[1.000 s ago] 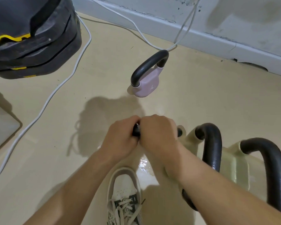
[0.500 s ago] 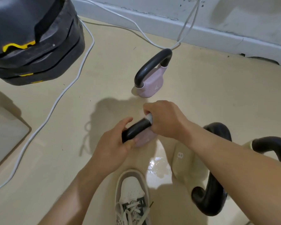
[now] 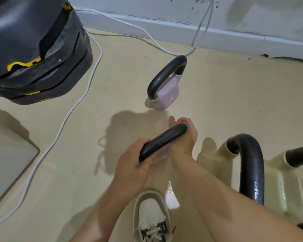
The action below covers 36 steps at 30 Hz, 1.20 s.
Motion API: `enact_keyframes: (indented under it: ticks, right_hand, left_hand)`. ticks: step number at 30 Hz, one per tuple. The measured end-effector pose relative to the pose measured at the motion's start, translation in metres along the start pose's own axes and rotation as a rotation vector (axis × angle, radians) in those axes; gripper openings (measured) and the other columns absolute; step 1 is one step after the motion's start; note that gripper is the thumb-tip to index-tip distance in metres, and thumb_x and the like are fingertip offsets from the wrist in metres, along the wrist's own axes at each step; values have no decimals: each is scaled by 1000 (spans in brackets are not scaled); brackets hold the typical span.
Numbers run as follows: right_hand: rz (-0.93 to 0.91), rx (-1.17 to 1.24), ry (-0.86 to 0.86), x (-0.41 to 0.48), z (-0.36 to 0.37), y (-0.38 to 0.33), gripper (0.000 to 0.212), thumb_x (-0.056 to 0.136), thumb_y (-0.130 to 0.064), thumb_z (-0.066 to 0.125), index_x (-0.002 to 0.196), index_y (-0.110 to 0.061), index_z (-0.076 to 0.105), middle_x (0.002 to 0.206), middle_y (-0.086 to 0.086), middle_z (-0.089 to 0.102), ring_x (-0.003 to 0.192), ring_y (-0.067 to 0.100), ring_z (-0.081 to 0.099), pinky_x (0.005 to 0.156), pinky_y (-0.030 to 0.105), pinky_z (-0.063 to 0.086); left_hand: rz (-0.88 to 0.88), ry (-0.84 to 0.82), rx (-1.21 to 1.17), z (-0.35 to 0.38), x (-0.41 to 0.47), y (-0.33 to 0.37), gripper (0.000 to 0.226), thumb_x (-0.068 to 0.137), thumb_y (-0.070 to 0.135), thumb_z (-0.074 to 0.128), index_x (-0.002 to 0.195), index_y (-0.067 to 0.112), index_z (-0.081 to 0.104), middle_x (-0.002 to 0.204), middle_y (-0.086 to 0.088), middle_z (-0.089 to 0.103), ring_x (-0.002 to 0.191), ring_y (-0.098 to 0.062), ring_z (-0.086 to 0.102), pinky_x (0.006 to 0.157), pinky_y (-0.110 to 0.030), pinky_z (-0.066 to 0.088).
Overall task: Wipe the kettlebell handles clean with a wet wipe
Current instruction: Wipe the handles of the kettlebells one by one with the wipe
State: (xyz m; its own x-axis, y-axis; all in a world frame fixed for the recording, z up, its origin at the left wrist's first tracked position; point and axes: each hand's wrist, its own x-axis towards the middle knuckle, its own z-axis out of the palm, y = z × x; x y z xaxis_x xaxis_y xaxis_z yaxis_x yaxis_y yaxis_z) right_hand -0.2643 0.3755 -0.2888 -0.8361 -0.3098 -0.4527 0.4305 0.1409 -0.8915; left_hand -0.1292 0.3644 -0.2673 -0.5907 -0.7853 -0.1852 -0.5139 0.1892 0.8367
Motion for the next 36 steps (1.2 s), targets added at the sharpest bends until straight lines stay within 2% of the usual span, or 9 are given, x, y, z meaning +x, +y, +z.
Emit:
enact_keyframes:
  ticks: [4,9,12,17,21,24,27,33,36]
  right_hand:
    - [93,-289,-168,6,-20,0,9,69,-14,51,62,-17,55,80,16,68,70,24,58,61,29,44]
    - [-293,-1033,-482,-6,-48,-14,23,65,-5,53,56,-24,45,58,-2,50,56,22,43,49,28,34]
    - [-168,-1370,-851,-32,-39,-29,23,71,-16,61,64,-28,43,63,-2,54,56,19,50,50,26,41]
    - [258,-641,-807,-53,-13,-35,13,81,-6,63,75,-12,54,67,7,53,47,7,50,47,11,42]
    - [428,-376,-700,-47,-17,-39,26,79,-30,74,94,-12,63,80,8,62,73,16,59,75,28,49]
    - [295,-504,-639,-37,-31,-60,16,89,-35,62,95,-21,65,81,-7,65,78,11,63,83,32,50]
    - [52,-721,-641,-42,-52,-74,17,87,-36,57,94,-25,67,84,-10,68,80,5,64,80,29,53]
    - [-175,-841,-559,-71,-65,-39,22,95,-27,55,117,-28,59,103,-10,60,90,5,63,78,30,57]
    - [-288,-757,-492,-77,-55,-28,22,95,-18,56,115,-26,57,102,-11,54,86,7,62,74,36,56]
  left_hand:
    - [115,-16,133,1,4,-7,32,84,13,59,106,35,54,86,14,58,80,-5,55,70,-16,41]
    - [214,-92,387,-26,40,-17,28,73,13,50,94,32,52,78,5,48,76,-17,44,64,-26,37]
    - [246,-103,460,-29,57,-15,45,63,-6,52,95,25,61,84,4,48,82,-16,41,65,-26,37]
    - [33,49,152,-23,48,-6,71,63,2,47,130,26,51,115,3,43,102,-15,43,86,-20,40]
    - [-346,394,-284,-21,0,10,33,81,-5,55,98,23,58,93,1,60,85,-15,58,78,-24,48]
    - [-557,132,-633,0,-37,30,12,91,17,60,102,20,65,91,3,72,90,-20,68,84,-41,55]
    - [-544,-31,-683,23,-43,40,22,93,36,59,106,19,67,100,-2,73,98,-22,69,92,-44,53]
    - [-585,167,-723,31,-14,55,23,101,33,42,112,16,54,95,-2,70,75,-2,69,60,-16,52]
    - [-609,331,-736,25,15,53,22,100,31,43,100,9,45,79,0,56,60,-8,60,53,-20,47]
